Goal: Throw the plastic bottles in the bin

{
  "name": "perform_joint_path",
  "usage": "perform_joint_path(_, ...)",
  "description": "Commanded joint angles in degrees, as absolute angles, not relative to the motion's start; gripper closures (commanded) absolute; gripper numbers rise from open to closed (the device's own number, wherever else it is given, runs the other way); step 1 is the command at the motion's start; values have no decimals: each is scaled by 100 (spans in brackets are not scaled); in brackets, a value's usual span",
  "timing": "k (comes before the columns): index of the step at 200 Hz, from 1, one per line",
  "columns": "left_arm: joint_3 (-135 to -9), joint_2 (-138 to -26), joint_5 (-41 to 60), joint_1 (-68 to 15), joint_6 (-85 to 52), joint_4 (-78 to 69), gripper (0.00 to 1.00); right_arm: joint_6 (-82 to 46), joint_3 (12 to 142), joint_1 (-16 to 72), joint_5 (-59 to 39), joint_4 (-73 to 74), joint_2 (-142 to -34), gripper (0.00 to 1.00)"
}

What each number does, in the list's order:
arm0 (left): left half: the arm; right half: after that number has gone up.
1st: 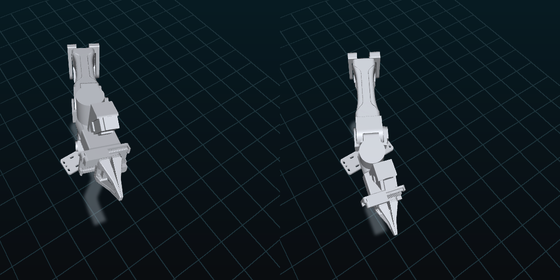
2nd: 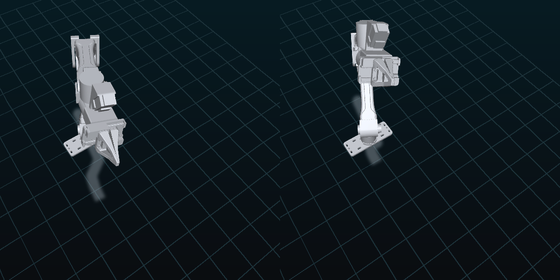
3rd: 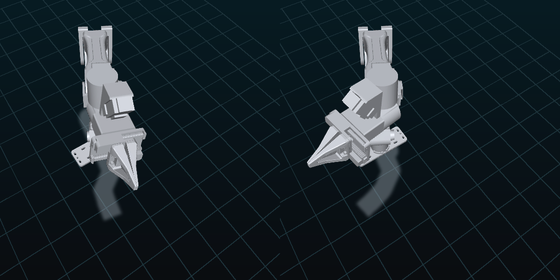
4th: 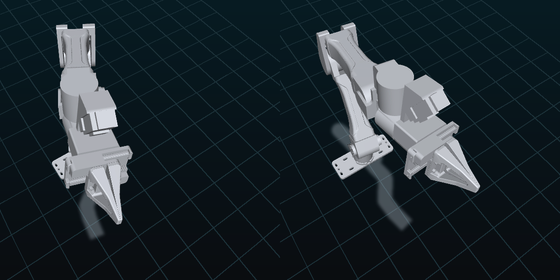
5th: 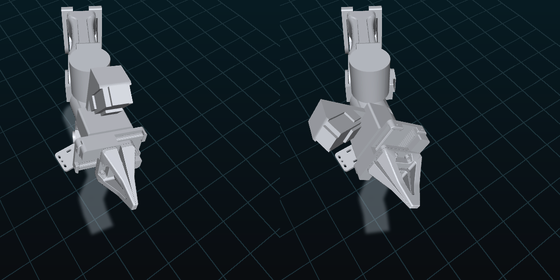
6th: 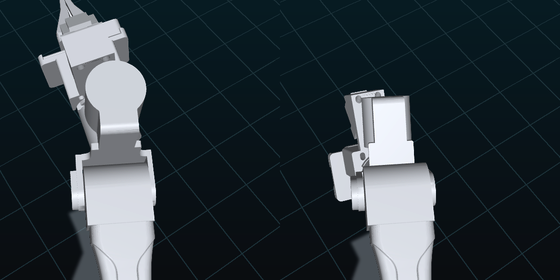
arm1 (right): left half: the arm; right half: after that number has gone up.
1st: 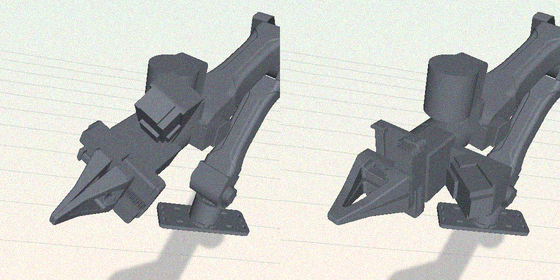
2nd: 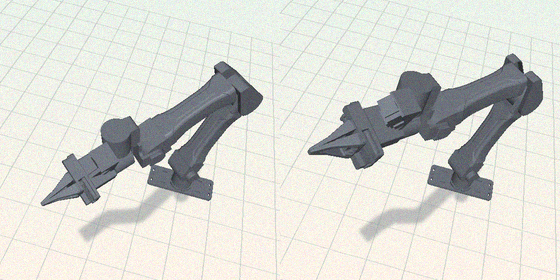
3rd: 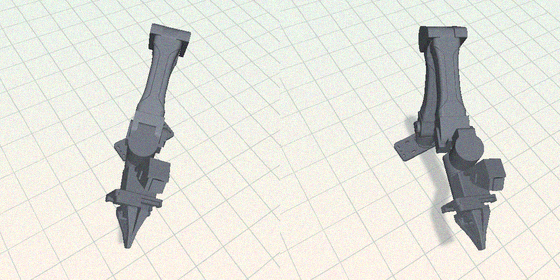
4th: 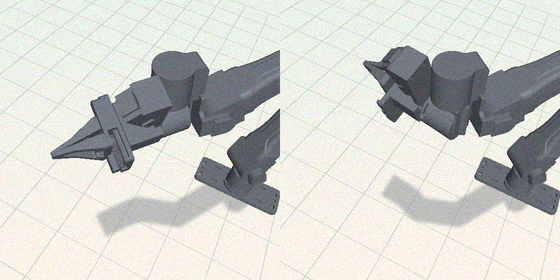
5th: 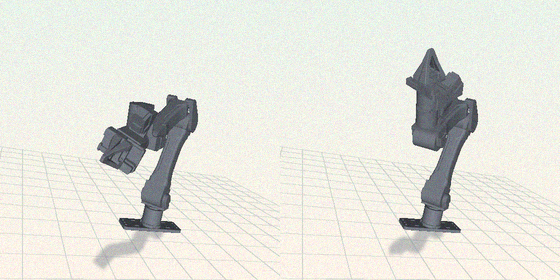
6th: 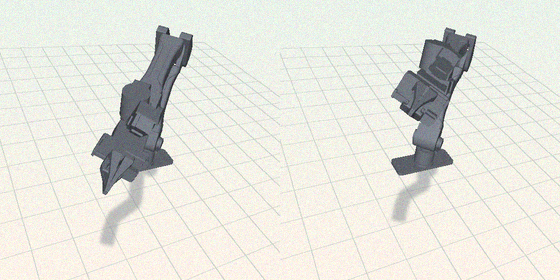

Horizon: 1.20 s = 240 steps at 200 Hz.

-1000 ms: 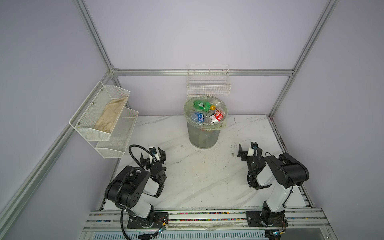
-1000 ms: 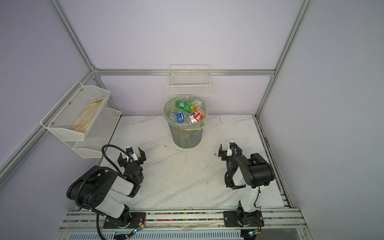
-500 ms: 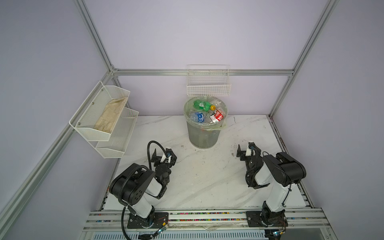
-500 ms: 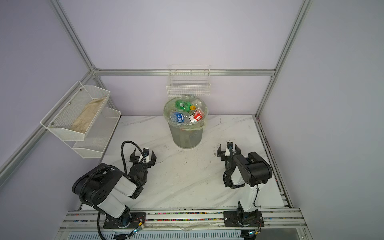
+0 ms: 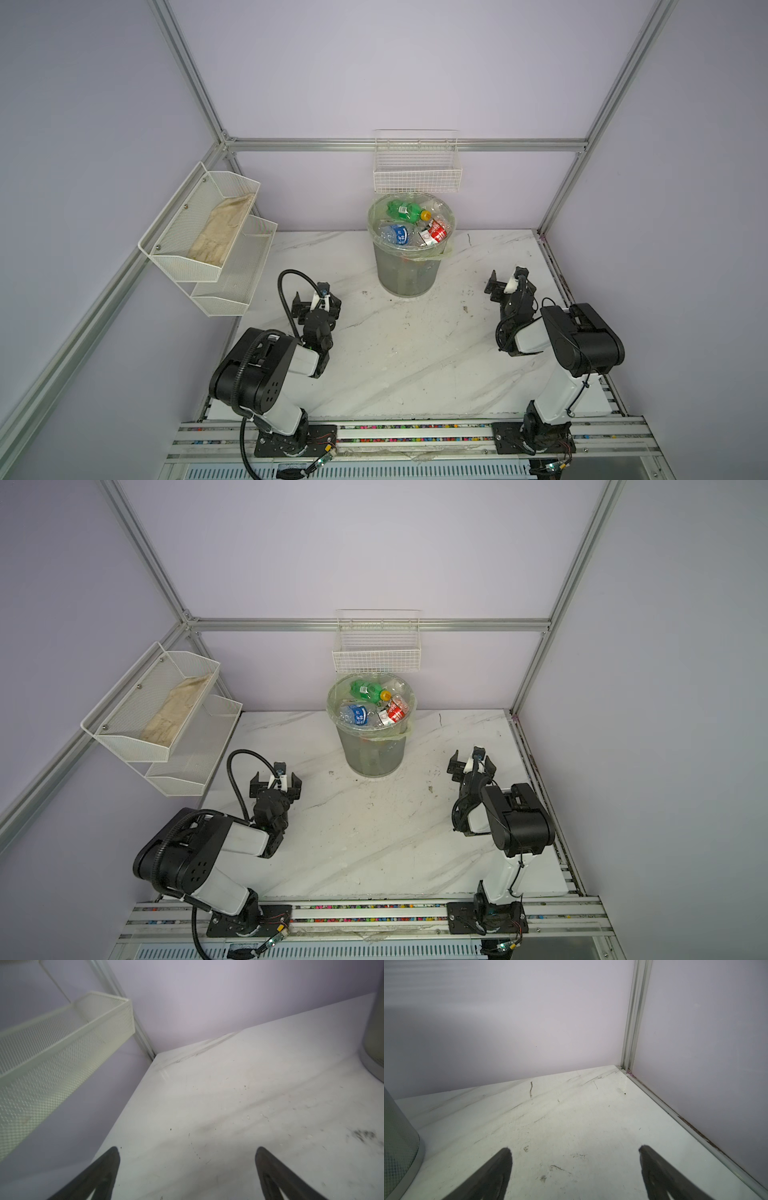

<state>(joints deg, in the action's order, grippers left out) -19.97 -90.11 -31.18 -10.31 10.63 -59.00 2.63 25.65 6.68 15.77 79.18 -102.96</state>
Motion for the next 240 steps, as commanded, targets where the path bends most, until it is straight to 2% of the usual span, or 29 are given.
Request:
perform_joint_path(1,-2759,-8908,-2227,-226,-202,-4317,0,289,2505,703,1583,8025,-10222,3)
perform_joint_path(19,-2573,-8750,-2141,-181,-405,-4440,0,277,2531,703,1597,7998,-10230,3)
perform_joint_path(34,-1728,-9184,-2123,-205,-88,-6704,0,280,2546,703,1619,7949,-10229,3)
perform_joint_path(39,-1552,-9236,-2144,-262,-16,-7006,0,281,2542,703,1613,7961,-10222,3)
perform_joint_path(63,-1521,-9034,-2439,-478,-2,-6756,0,280,2505,702,1619,8054,-10230,3)
perform_joint_path(82,-1958,-9227,-2532,-466,74,-6313,0,91,2637,702,1696,7770,-10253,3)
perform_joint_path(104,-2271,-8984,-1898,-112,-320,-5145,0,75,2660,691,1686,7755,-10257,3)
perform_joint_path(229,-1823,-9084,-2029,-447,168,-6241,0,169,2602,686,1696,7849,-10231,3)
perform_joint_path(233,-1763,-9071,-1957,-458,207,-6328,0,205,2603,690,1623,7861,-10230,3)
perform_joint_path(240,-1659,-9063,-1756,-483,295,-6509,0,367,2640,686,948,7760,-10235,3)
